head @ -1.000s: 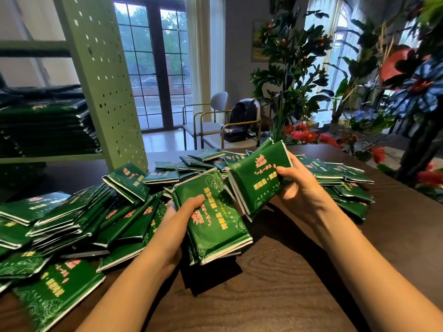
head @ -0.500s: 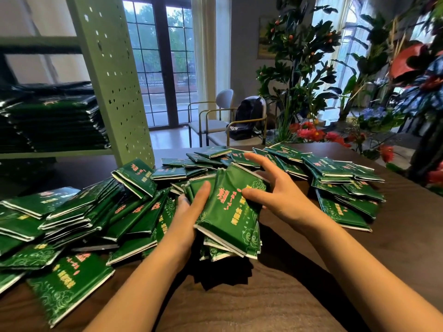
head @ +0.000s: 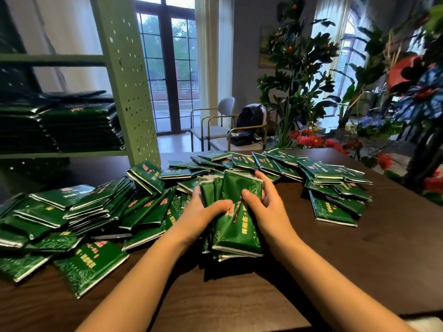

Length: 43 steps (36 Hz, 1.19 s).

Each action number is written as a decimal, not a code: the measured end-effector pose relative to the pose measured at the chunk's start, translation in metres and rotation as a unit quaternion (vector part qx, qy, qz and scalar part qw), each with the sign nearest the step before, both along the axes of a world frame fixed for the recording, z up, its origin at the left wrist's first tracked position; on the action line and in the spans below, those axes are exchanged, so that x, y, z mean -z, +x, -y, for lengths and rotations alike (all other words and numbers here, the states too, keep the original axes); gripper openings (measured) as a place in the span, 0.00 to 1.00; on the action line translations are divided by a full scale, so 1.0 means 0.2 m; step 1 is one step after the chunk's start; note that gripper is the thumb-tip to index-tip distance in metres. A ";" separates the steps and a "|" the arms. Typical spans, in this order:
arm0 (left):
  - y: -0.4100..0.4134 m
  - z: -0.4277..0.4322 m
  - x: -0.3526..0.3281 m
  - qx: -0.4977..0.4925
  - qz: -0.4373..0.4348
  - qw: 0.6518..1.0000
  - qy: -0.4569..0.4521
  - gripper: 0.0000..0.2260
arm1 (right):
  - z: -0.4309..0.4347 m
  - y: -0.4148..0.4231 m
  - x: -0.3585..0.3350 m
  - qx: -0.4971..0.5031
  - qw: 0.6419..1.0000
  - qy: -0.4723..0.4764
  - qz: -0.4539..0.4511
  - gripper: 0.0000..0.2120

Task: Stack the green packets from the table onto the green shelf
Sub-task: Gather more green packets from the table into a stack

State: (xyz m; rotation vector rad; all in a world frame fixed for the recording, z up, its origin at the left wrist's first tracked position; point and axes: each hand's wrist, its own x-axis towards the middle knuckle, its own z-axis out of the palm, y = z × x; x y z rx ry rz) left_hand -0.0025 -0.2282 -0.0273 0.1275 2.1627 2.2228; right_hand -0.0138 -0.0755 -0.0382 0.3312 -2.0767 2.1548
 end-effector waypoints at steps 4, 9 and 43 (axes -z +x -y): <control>0.05 -0.01 0.00 -0.014 -0.043 0.998 -0.048 0.44 | 0.01 0.06 -0.01 -0.069 0.988 -0.076 0.115 0.18; 0.15 0.01 -0.01 -0.021 -0.078 0.989 -0.123 0.50 | 0.00 0.13 0.01 -0.136 0.978 -0.073 0.137 0.26; 0.41 -0.08 0.10 -0.040 -0.182 0.982 -0.004 0.39 | 0.05 0.38 0.00 -0.123 0.987 -0.088 -0.048 0.54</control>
